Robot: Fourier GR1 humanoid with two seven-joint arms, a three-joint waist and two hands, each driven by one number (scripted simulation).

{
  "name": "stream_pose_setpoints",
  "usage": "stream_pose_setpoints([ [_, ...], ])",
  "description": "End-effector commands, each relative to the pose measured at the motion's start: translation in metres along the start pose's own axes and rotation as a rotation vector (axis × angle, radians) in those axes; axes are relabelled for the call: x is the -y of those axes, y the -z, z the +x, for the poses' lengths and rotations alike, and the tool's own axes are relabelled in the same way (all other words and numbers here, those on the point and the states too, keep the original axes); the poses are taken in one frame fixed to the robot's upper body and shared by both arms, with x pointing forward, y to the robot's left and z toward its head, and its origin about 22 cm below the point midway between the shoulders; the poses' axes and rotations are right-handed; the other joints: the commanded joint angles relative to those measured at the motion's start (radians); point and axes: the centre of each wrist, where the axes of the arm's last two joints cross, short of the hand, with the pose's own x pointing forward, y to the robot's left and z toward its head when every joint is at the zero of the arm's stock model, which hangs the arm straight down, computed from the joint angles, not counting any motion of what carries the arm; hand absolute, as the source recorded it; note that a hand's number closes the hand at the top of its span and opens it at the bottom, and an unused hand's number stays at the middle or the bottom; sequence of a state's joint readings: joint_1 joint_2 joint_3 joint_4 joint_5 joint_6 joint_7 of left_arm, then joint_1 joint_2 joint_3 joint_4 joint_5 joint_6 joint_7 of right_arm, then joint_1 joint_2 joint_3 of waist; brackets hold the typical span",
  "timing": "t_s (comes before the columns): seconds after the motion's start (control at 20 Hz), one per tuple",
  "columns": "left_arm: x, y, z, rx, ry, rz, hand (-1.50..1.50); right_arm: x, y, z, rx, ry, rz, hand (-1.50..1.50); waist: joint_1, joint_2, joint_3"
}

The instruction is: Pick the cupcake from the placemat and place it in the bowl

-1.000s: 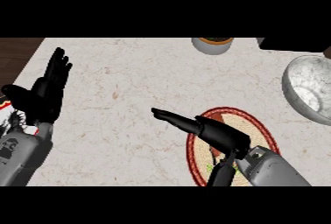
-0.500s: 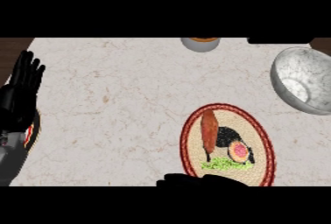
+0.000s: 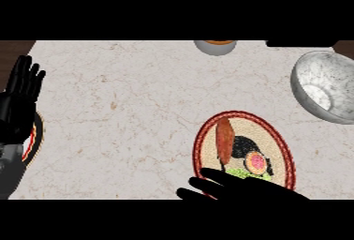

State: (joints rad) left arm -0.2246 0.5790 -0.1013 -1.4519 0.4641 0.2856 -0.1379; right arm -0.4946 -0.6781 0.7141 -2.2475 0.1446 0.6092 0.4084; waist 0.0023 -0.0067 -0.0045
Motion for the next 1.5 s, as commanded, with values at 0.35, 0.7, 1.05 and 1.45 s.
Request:
stream_pose_setpoints([
  [0.35, 0.014, 0.006, 0.008, -0.009, -0.015, -0.024, 0.00, 0.056, -0.001, -0.007, -0.211, -0.294, 0.455, -1.50, 0.015, 0.004, 0.000],
  [0.7, -0.006, 0.003, 0.002, 0.003, 0.008, -0.003, 0.00, 0.065, 0.009, -0.011, -0.272, -0.295, 0.482, -1.50, 0.001, 0.005, 0.003],
  [1.05, -0.007, 0.007, -0.007, 0.011, -0.006, -0.009, 0.00, 0.023, 0.031, -0.017, -0.271, -0.285, 0.550, -1.50, -0.002, 0.009, 0.005],
  [1.45, -0.022, 0.010, 0.005, 0.022, 0.018, -0.001, 0.00, 0.012, 0.048, -0.037, -0.333, -0.257, 0.542, -1.50, 0.006, 0.009, 0.005],
])
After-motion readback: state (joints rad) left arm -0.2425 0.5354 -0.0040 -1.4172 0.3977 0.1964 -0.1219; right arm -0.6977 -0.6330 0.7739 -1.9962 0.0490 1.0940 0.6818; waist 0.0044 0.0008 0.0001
